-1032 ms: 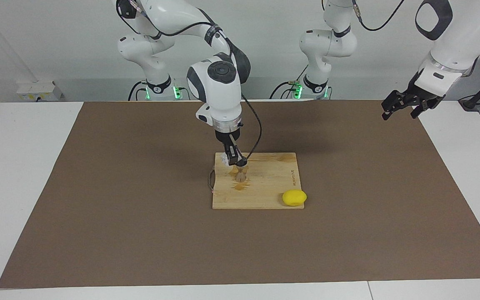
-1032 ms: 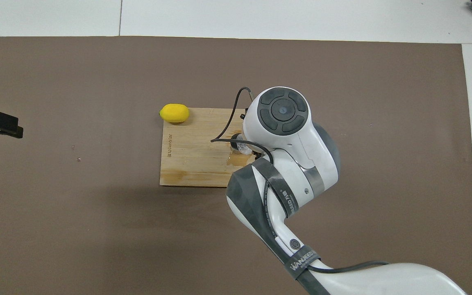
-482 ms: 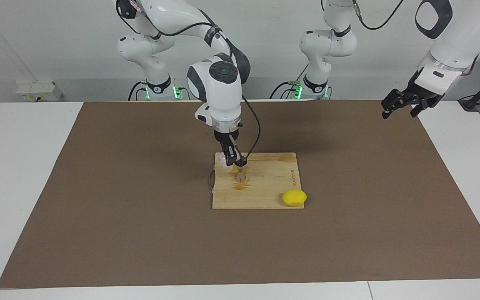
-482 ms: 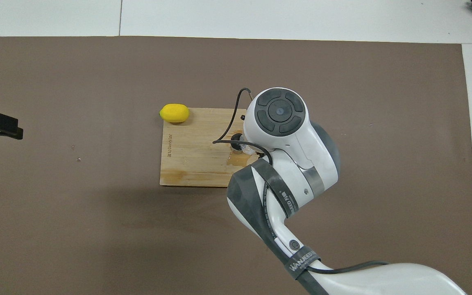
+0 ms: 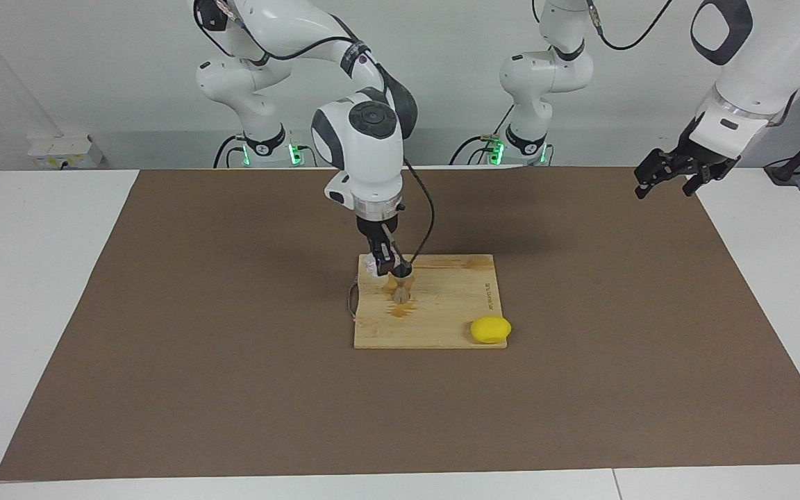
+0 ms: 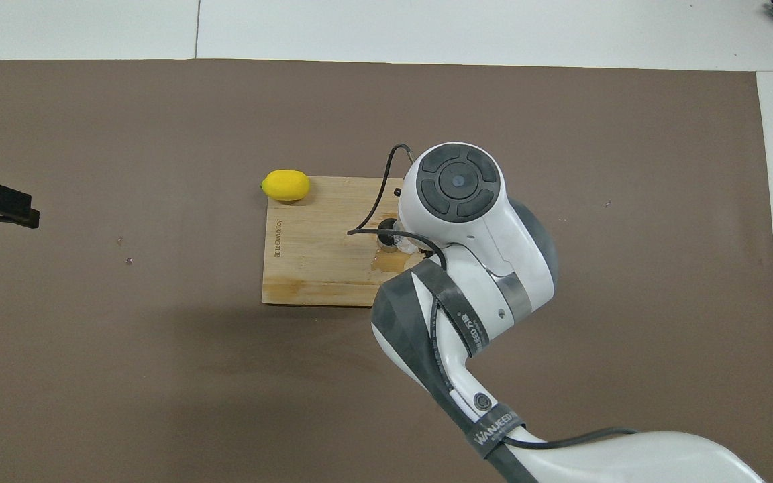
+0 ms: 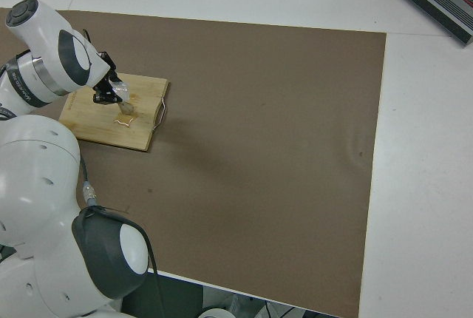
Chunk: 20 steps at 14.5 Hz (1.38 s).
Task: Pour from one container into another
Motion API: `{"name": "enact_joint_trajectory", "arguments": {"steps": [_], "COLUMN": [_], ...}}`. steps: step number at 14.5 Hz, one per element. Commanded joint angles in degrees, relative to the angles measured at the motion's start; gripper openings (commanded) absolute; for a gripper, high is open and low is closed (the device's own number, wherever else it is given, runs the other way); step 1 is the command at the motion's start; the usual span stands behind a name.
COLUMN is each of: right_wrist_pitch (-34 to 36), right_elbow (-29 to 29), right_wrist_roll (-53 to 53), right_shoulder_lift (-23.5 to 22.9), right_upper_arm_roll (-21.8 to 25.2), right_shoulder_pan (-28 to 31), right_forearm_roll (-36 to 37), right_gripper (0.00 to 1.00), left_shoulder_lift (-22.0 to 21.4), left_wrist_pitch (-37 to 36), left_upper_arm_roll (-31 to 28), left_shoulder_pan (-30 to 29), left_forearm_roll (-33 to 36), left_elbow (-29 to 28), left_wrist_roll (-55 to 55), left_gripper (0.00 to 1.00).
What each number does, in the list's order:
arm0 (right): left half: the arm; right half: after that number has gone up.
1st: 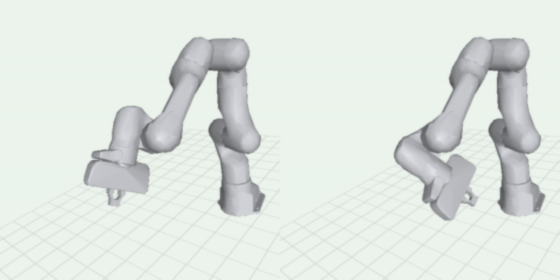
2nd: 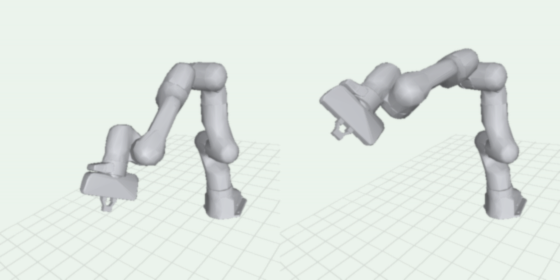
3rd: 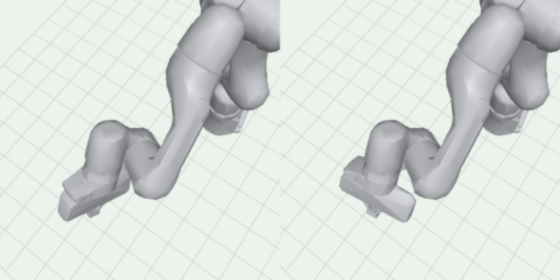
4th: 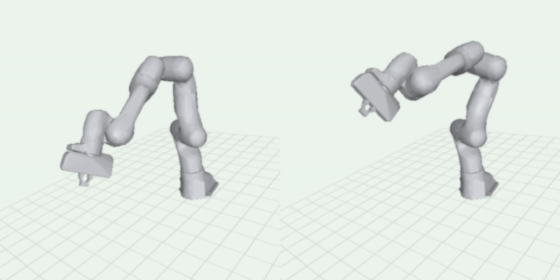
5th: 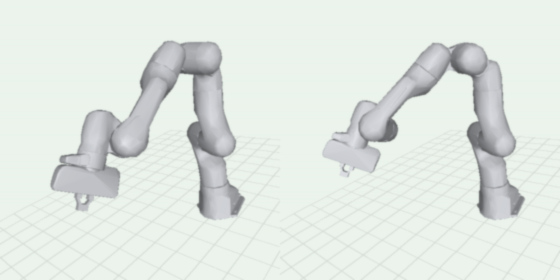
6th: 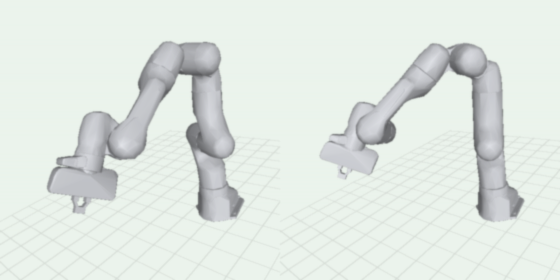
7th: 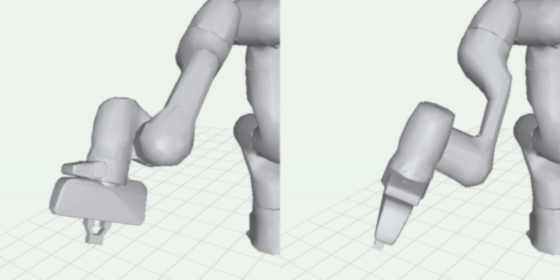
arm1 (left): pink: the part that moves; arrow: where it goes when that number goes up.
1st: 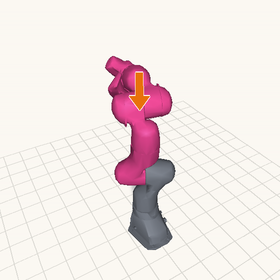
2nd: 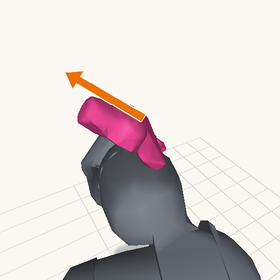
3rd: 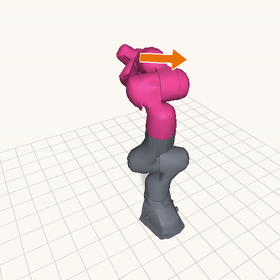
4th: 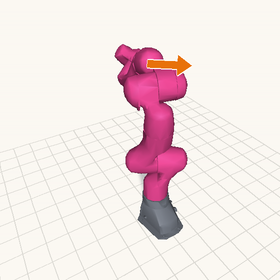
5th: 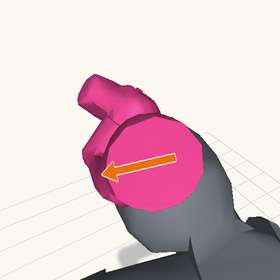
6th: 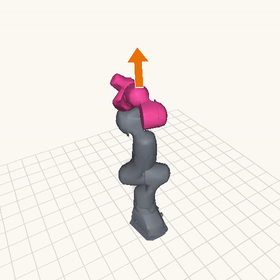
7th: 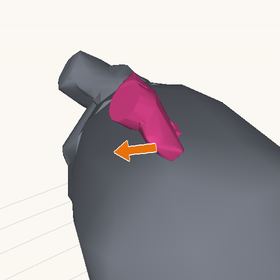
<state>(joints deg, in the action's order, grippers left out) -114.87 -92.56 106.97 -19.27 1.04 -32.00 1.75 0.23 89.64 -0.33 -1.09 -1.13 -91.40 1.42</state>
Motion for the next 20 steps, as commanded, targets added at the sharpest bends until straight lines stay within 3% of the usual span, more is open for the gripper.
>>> {"name": "enact_joint_trajectory", "arguments": {"steps": [1, 20], "right_wrist_pitch": [1.2, 2.1], "right_elbow": [0.7, 1.3], "right_wrist_roll": [-0.9, -0.9], "right_shoulder_lift": [0.3, 0.5], "right_upper_arm_roll": [-0.3, -0.4], "right_shoulder_pan": [0.0, -1.1], "right_forearm_roll": [1.4, 3.3], "right_gripper": [0.00, 0.00], "left_shoulder_lift": [-1.6, -2.2], "left_wrist_pitch": [0.1, -1.0], "left_upper_arm_roll": [1.1, 1.2], "left_shoulder_pan": [-1.0, -1.2], "left_forearm_roll": [1.2, 1.1], "left_elbow": [-1.7, -1.1], "left_wrist_roll": [-0.7, -1.0], "left_gripper": [1.00, 1.00]}}
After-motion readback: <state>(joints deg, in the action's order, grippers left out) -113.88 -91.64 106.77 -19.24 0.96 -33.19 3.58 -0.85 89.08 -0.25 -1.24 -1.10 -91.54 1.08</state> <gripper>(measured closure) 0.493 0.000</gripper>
